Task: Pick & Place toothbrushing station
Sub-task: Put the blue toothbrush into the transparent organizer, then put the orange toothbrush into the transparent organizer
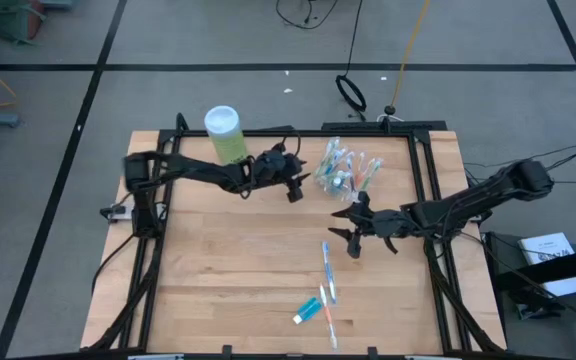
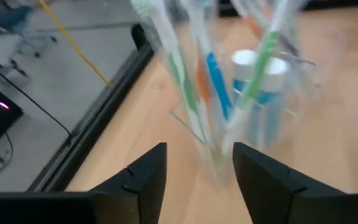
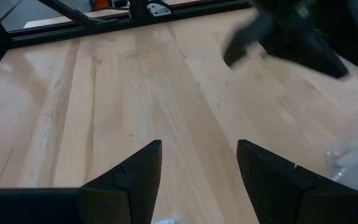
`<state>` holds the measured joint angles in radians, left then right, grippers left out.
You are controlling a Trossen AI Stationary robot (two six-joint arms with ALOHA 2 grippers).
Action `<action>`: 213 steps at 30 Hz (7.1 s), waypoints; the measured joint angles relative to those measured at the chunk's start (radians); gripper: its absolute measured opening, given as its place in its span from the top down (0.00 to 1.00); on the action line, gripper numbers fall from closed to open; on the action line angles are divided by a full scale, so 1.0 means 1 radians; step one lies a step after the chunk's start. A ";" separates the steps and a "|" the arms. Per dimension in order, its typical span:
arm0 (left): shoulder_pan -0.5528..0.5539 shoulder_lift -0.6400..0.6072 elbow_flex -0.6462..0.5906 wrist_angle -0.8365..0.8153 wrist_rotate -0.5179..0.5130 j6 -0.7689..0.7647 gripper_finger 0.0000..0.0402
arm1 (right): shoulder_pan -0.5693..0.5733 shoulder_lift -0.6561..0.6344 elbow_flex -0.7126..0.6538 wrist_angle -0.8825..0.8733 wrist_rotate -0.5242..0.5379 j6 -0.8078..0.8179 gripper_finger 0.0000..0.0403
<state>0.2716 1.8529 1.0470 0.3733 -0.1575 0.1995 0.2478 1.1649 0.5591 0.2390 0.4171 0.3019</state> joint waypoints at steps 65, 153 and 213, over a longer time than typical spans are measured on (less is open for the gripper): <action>-0.054 -0.734 -0.413 -0.136 0.270 -0.178 0.51 | 0.130 0.434 0.270 -0.326 -0.049 0.523 0.97; -0.054 -0.734 -0.412 -0.176 0.272 -0.154 0.51 | -0.080 0.043 -0.301 0.510 0.736 -0.096 0.76; -0.181 -0.734 -0.412 -0.165 0.261 -0.128 0.51 | 0.550 0.672 0.452 -0.088 -0.028 0.905 0.67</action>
<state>0.0902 1.1187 0.6350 0.2088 0.1033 0.0714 0.7979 1.8372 1.0113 0.1512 0.3896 1.2071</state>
